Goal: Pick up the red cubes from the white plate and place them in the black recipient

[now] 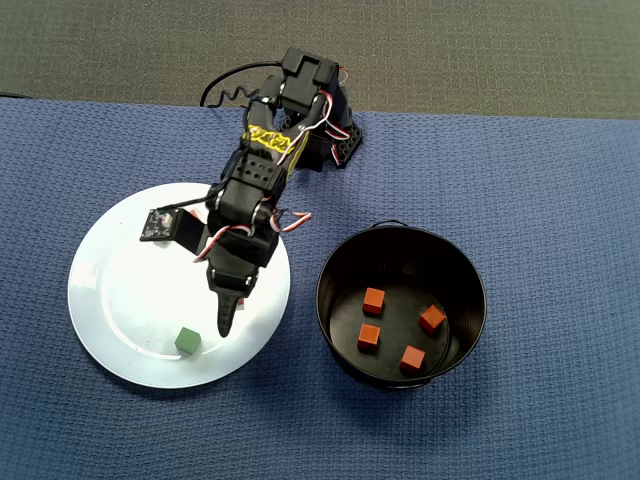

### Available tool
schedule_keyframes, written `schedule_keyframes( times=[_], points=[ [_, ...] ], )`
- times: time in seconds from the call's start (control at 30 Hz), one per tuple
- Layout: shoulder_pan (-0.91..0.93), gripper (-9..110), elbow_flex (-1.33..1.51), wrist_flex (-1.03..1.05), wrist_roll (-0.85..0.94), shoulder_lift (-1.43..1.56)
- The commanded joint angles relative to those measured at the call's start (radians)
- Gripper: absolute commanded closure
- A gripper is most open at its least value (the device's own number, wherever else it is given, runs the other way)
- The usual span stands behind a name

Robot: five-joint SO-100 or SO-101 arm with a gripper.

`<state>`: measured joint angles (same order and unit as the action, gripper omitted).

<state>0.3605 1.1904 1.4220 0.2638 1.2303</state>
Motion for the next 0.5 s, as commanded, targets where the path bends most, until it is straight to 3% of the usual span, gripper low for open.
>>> schedule_keyframes(
  times=[0.0,0.3,0.47],
  points=[
    [0.020,68,-0.075,0.055,0.066,-0.005],
    [0.049,69,0.006,0.120,0.538,-0.015],
    [0.083,70,0.017,0.092,0.595,-0.015]
  ],
)
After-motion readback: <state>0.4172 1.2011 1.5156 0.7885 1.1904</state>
